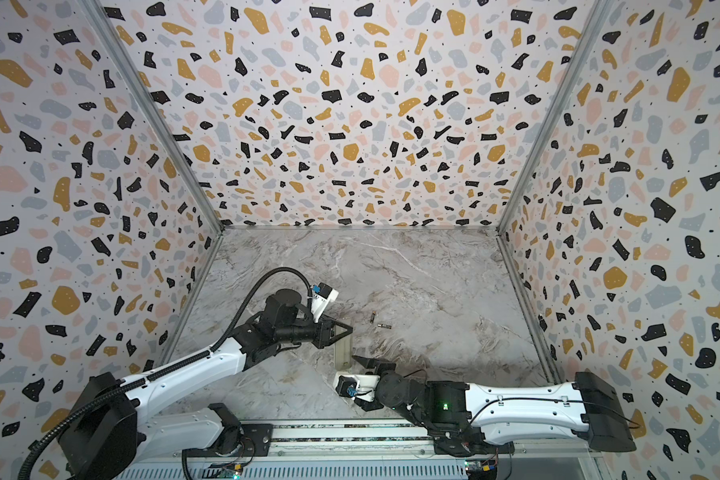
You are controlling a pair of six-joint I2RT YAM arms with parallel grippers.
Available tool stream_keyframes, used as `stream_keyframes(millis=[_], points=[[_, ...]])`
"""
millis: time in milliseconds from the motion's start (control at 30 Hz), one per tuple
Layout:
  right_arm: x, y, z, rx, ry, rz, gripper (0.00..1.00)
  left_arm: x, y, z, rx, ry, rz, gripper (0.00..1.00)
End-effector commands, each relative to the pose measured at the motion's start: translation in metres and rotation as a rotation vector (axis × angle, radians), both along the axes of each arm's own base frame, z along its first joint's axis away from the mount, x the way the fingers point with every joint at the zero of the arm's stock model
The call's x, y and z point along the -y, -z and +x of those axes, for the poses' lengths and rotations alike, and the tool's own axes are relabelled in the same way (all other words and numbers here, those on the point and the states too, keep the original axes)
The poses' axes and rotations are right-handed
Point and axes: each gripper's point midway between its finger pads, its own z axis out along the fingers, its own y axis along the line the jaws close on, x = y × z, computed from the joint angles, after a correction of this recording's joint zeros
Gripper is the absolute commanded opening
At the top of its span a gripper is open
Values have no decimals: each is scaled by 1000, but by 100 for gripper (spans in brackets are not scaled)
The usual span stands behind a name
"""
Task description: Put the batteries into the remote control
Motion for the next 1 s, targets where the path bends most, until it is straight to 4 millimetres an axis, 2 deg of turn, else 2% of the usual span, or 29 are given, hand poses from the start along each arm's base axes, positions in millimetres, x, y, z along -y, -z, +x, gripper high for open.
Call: stream_keyframes(millis=[0, 367, 533, 967], points=[[3, -9, 5, 59, 20, 18, 55, 4, -19, -6, 21, 36, -78, 0], [-3, -4, 11, 117, 27, -4, 53, 5, -19, -21, -41, 90, -109, 0], [-6, -9, 13, 140, 30, 8, 57, 6, -23, -23, -42, 99, -118, 0], [-9, 1, 18, 155, 43, -31, 65, 10, -23, -25, -75, 120, -138, 0]])
